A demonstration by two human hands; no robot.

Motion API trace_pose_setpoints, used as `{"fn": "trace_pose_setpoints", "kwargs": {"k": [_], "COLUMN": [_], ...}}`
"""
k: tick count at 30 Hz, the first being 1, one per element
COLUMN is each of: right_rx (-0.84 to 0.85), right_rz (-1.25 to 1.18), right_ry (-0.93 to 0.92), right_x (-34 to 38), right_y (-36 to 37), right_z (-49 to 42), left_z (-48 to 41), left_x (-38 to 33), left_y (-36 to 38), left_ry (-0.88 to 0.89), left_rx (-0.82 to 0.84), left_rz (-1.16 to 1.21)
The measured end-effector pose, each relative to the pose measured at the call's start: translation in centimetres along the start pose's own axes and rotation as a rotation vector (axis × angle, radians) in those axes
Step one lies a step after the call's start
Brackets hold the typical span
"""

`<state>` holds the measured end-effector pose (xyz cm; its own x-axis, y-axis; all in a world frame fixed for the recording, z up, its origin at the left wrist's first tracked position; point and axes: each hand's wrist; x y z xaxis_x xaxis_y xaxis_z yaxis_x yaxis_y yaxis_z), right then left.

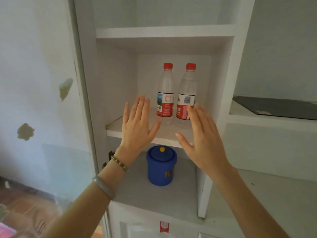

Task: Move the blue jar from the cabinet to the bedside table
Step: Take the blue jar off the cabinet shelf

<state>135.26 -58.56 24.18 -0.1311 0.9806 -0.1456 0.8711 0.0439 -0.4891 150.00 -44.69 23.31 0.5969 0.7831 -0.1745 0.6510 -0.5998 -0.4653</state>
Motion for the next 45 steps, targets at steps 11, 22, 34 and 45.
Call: {"fn": "trace_pose_setpoints", "kwargs": {"k": [11,22,34,45], "right_rx": [0.187,0.369,0.391,0.348], "right_rz": [-0.187,-0.252,-0.525,-0.875], "right_ry": [0.04,0.194,0.447,0.698], "right_x": [3.6,1.4,-3.0,-3.8], "right_y": [6.0,13.9,22.9,26.4], "right_z": [7.0,15.2,17.5,17.3], "left_z": [10.8,17.8,19.0,18.0], "left_x": [3.2,5.5,7.3,7.2], "left_y": [2.8,8.6,18.9,21.3], "left_ry": [-0.171,-0.257,-0.267,-0.319], "left_rx": [0.165,0.508,0.75,0.771], "left_rz": [0.063,0.139,0.182,0.425]}}
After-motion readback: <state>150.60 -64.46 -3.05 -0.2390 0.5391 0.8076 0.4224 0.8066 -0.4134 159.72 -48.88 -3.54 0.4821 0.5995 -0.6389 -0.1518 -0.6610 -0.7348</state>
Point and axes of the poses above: each hand's wrist, its own z-axis away from the middle knuckle, its own y-axis out of the palm, x = y × z, and after that the axes turned 11 degrees about -y, right-handed
